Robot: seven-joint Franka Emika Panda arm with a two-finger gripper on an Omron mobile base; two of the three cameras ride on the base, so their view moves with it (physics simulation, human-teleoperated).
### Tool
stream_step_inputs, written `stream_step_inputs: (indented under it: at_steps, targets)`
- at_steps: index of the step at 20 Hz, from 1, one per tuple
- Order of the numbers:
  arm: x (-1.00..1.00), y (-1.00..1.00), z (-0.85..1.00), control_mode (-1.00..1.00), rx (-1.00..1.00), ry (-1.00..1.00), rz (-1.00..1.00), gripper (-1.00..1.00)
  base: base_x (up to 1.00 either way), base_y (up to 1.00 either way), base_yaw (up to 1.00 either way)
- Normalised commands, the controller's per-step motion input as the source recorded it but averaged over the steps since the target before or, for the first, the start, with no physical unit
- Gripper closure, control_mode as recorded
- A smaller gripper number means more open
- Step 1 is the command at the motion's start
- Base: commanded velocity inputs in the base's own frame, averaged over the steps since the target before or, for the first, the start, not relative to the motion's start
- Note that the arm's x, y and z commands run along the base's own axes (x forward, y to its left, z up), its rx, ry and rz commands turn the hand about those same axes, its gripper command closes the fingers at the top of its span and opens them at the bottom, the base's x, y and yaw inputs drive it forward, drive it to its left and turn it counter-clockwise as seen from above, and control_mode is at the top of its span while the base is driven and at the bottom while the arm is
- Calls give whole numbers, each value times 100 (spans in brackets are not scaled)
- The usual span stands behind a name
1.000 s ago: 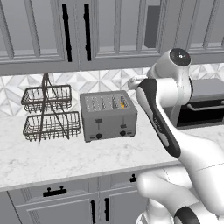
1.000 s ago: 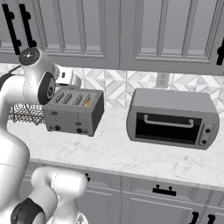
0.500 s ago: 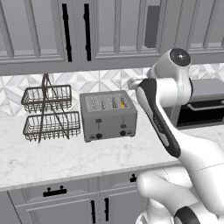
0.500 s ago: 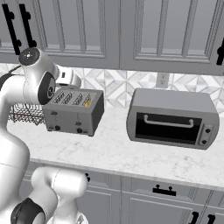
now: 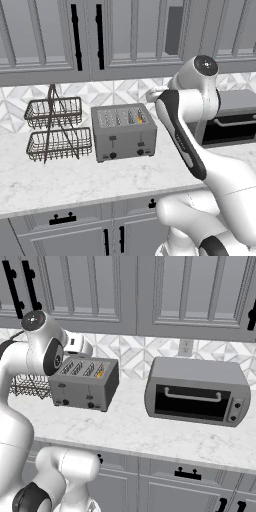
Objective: Start the toaster. Once the lever pops up, take the bread to the plate on the dining counter.
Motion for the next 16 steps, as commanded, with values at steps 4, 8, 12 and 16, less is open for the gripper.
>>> stream_step_inputs:
  at_steps: [4,8,12,16]
  targets:
    - [0,0,0,-100,0,0,0,-100,0,0,0]
    - [0,0,0,-100,0,0,0,-100,0,0,0]
    - [0,0,0,-100,0,0,0,-100,0,0,0]
    - [0,0,0,-100,0,0,0,-100,0,0,0]
